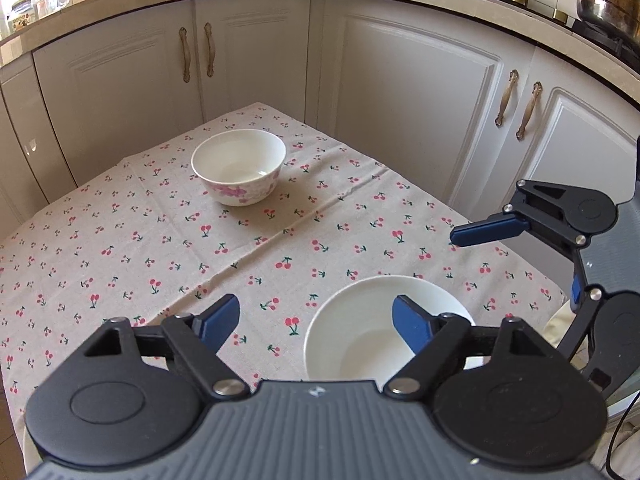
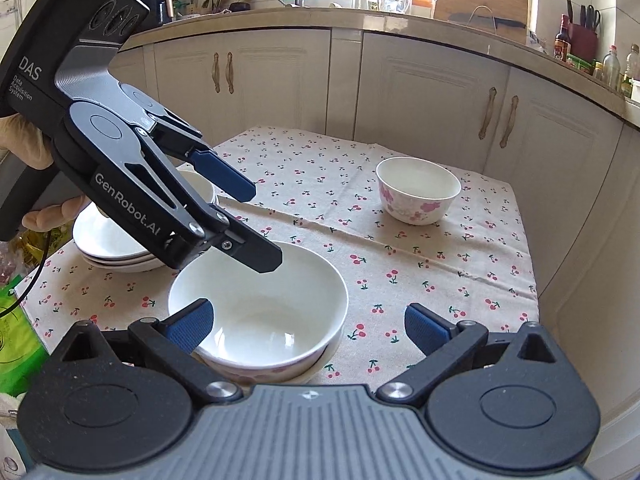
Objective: Organize plates and bowls
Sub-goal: 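Move the left gripper to the remaining floral bowl and grip its rim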
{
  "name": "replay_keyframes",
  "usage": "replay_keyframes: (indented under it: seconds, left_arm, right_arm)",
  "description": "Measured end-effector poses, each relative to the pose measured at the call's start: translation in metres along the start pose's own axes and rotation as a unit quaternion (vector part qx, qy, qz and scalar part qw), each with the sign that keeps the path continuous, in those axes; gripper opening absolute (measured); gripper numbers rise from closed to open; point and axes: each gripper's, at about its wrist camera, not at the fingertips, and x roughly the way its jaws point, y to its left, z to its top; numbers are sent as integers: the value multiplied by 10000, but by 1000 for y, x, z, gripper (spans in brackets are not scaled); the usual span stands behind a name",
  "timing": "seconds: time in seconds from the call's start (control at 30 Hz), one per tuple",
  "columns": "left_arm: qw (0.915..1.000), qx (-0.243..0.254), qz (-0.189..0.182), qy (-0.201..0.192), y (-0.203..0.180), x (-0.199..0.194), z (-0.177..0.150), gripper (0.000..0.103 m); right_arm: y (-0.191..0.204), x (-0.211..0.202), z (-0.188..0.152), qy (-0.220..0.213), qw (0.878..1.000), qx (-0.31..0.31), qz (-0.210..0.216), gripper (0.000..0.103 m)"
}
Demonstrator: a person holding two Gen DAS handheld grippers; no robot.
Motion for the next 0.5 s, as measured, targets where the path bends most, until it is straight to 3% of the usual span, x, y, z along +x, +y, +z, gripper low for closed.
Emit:
replay_keyframes:
  seconds: [0.5]
  left_arm:
    - [9998, 36, 192, 37, 44, 43, 42, 86]
  right_arm:
    - [-81, 48, 45, -33, 9999, -136, -58, 103]
